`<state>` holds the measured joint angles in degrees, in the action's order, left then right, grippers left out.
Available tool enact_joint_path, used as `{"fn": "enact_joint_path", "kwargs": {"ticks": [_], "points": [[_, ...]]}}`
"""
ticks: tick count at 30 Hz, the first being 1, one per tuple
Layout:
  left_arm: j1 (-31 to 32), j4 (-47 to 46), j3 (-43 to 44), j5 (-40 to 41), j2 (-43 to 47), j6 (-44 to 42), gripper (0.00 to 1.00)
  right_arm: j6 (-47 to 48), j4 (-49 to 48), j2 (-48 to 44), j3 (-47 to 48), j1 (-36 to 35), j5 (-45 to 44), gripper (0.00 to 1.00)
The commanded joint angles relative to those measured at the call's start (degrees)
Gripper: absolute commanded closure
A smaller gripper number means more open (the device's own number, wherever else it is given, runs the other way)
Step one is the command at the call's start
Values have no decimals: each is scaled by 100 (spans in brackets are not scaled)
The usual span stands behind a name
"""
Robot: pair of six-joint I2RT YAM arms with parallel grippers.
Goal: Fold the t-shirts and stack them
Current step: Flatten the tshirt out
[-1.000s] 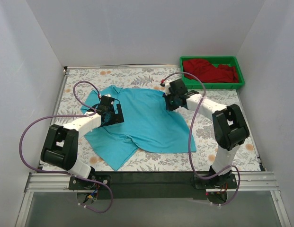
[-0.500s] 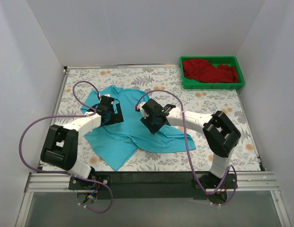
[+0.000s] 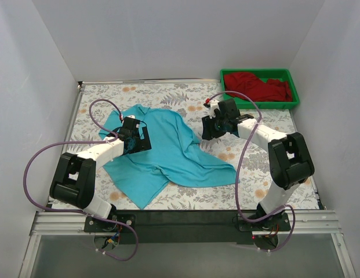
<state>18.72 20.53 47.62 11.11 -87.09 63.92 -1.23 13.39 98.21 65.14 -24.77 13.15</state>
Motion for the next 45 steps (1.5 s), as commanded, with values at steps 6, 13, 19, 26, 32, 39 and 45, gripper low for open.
{"fn": "enact_joint_path", "kwargs": {"ticks": [6,13,19,26,32,39,45], "points": [[9,3,134,-74,104,15,10,360,-1119,611,-55,87,1689,53],[9,29,152,-92,87,6,10,782,-1181,954,-2,78,1963,52],[9,38,160,-118,61,6,10,905,-1180,1147,156,87,2007,62],[9,73,178,-101,34,-11,10,1502,-567,805,595,139,850,99],[9,188,239,-92,-89,-2,10,2153,-83,822,1623,157,-1093,99],[9,223,239,-66,-150,-2,10,2795,375,1516,2889,166,-2517,99],[9,293,275,-66,-282,-11,10,2910,524,2175,3838,192,-3801,83]]}}
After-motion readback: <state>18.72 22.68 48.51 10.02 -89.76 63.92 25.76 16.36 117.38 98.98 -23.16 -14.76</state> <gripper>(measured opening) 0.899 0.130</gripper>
